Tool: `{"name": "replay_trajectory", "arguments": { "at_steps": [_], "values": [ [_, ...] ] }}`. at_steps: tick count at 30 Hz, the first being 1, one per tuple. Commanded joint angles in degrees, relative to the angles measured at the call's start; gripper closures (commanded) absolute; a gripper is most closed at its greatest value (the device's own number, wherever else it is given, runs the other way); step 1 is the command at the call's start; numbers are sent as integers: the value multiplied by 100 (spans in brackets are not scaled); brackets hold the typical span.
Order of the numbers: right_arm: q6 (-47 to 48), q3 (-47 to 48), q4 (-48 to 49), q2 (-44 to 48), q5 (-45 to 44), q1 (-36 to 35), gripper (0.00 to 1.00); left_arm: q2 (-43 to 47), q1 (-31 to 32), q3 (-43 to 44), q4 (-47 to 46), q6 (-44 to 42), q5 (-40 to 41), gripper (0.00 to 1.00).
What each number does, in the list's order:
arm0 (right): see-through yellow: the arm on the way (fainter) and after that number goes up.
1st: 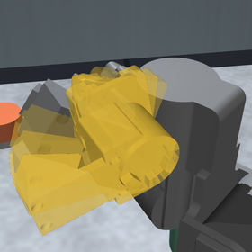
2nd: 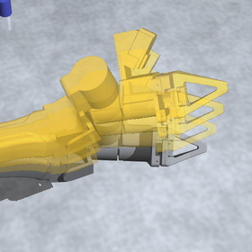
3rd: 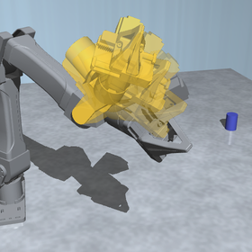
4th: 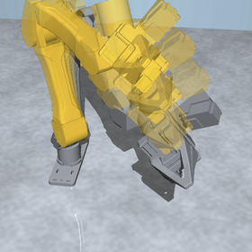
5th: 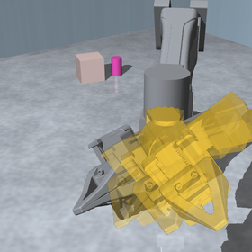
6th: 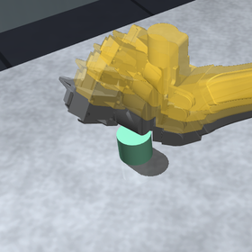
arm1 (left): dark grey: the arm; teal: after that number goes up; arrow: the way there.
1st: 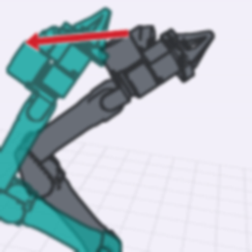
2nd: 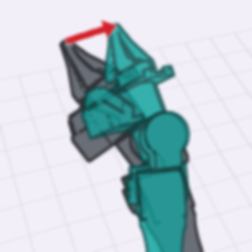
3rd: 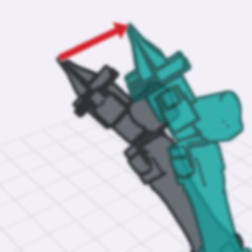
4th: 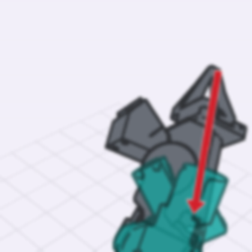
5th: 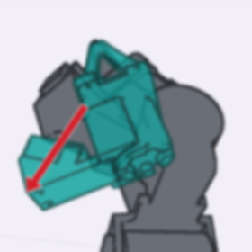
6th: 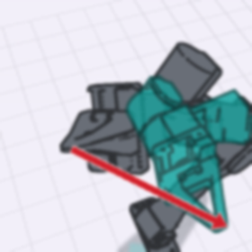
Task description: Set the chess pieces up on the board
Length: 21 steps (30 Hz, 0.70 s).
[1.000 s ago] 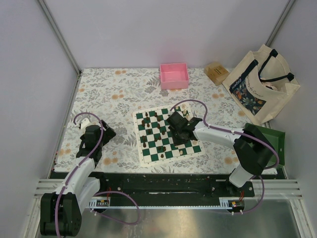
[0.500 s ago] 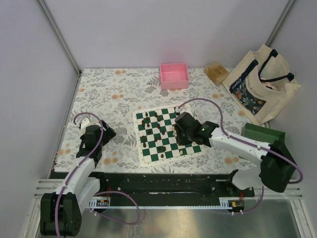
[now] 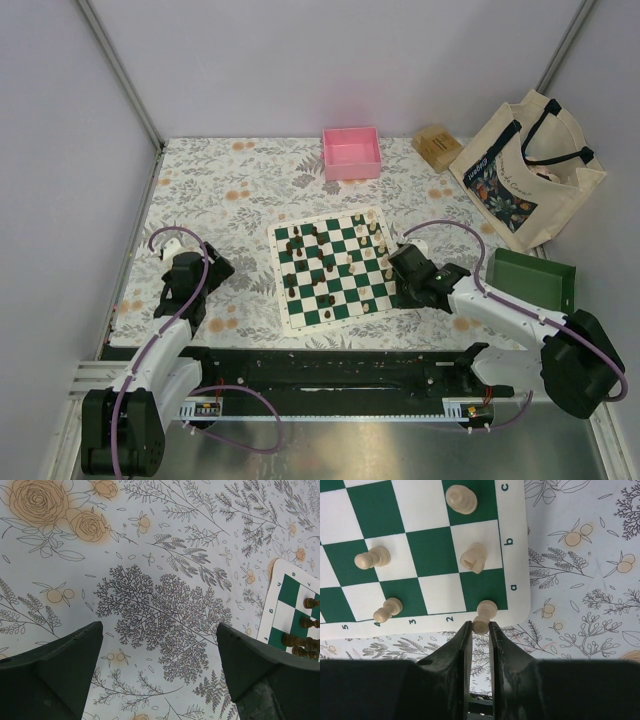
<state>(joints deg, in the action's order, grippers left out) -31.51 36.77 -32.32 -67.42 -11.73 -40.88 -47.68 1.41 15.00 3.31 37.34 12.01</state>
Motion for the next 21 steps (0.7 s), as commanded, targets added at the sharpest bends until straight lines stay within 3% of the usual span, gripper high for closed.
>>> {"name": "replay_trajectory", "arguments": {
  "at_steps": [1,21],
  "values": [
    [109,-39,383,71,127,229,82,75,-9,134,-217,-34,12,1],
    [189,-65,665,-175,417,476,82,66,0,143,-208,-25,21,1]
  ]
}}
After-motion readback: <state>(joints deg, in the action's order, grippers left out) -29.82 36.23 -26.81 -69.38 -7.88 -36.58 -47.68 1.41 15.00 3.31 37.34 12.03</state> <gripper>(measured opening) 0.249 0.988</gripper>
